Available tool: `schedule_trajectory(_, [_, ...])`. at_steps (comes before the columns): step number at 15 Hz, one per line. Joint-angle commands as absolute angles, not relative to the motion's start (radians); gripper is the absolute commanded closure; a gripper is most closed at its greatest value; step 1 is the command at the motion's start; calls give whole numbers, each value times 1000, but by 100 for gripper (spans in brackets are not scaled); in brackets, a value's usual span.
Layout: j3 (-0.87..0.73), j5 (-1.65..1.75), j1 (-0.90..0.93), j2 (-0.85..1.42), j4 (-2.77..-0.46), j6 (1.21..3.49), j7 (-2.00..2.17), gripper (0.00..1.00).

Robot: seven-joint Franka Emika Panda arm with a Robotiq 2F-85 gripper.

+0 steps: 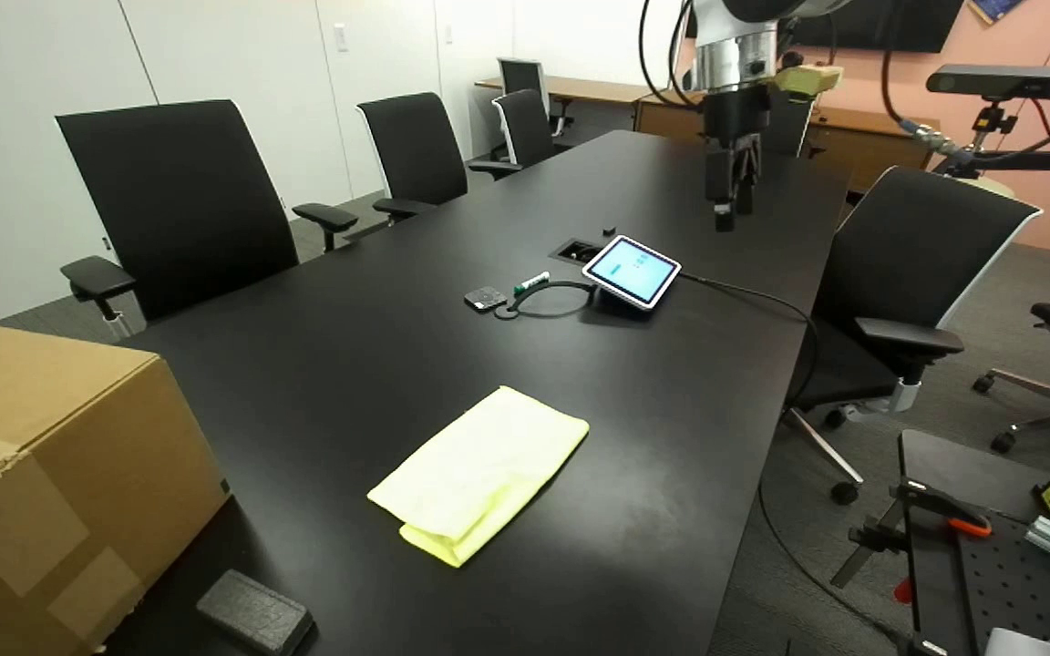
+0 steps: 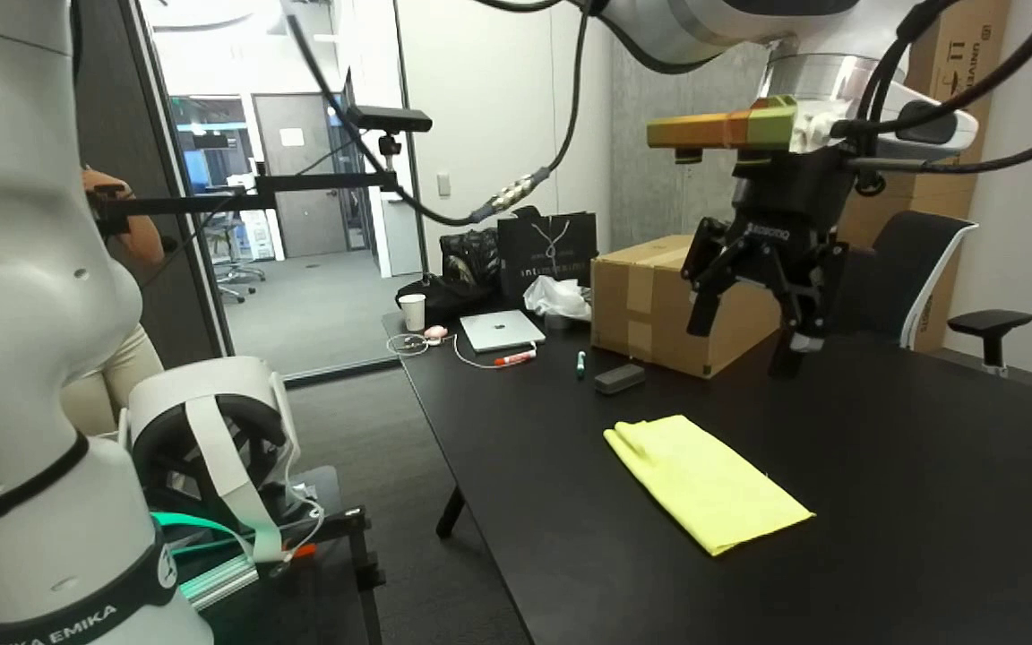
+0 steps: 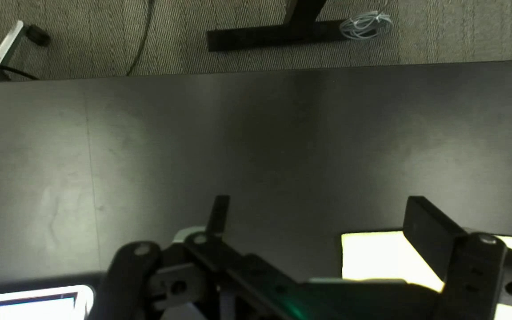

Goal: Fold the towel in half

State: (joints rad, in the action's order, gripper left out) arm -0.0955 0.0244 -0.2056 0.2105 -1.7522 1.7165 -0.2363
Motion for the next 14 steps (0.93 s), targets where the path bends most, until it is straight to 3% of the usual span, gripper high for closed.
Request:
schedule_trajectory(1, [-146,21,-233,-20,-1996,1894,-315,0])
schedule_trajectory(6, [-206,-4,-227,-215,-2140,2037,-419,0])
schedule_trajectory(14, [-212,-14,-181,-223,-2094,2035,-412,0])
